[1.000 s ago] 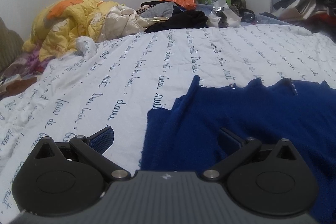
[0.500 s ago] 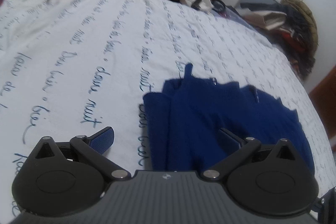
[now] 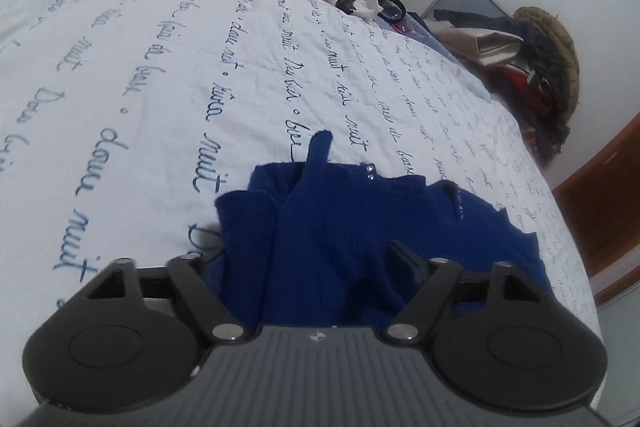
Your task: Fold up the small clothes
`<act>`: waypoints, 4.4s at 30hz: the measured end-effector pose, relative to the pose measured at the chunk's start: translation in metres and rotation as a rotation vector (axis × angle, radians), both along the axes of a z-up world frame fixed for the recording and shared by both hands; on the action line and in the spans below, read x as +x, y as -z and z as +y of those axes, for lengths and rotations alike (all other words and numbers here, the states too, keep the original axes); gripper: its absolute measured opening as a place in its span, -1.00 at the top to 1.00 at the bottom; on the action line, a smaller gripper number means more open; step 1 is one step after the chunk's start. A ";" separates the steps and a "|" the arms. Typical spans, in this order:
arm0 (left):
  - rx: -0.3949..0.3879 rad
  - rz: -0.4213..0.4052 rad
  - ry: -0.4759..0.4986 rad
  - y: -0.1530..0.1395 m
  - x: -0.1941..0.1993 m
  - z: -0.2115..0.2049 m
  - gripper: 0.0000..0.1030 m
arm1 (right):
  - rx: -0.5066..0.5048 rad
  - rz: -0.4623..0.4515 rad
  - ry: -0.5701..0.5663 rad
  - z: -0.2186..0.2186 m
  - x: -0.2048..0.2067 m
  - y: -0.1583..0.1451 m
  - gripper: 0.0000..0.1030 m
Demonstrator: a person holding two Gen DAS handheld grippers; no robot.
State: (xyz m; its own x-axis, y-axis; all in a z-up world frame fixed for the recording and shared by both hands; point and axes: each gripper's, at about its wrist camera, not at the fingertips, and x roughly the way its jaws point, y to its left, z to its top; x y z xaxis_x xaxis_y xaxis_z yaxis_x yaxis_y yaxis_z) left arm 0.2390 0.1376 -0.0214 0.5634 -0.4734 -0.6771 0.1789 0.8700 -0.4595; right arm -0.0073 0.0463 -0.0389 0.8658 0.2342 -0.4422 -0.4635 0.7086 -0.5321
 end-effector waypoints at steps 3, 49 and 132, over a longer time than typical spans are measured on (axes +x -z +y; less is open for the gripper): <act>0.055 0.005 -0.040 0.000 0.007 -0.001 0.49 | 0.001 0.022 -0.015 0.007 0.010 0.001 0.09; 0.098 0.007 -0.032 -0.059 -0.014 -0.337 0.77 | 0.611 0.078 0.485 -0.289 -0.026 -0.042 0.83; 0.103 -0.169 0.036 -0.007 -0.046 -0.177 -1.00 | 1.001 0.599 0.385 -0.431 0.151 -0.013 -0.95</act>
State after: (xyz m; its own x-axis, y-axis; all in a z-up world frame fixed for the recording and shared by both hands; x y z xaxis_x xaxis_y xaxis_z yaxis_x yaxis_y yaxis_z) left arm 0.1925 -0.0395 -0.0146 0.6575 -0.4282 -0.6200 0.2777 0.9026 -0.3289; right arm 0.1434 -0.3851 -0.0260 0.6754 0.4729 -0.5659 -0.1177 0.8267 0.5503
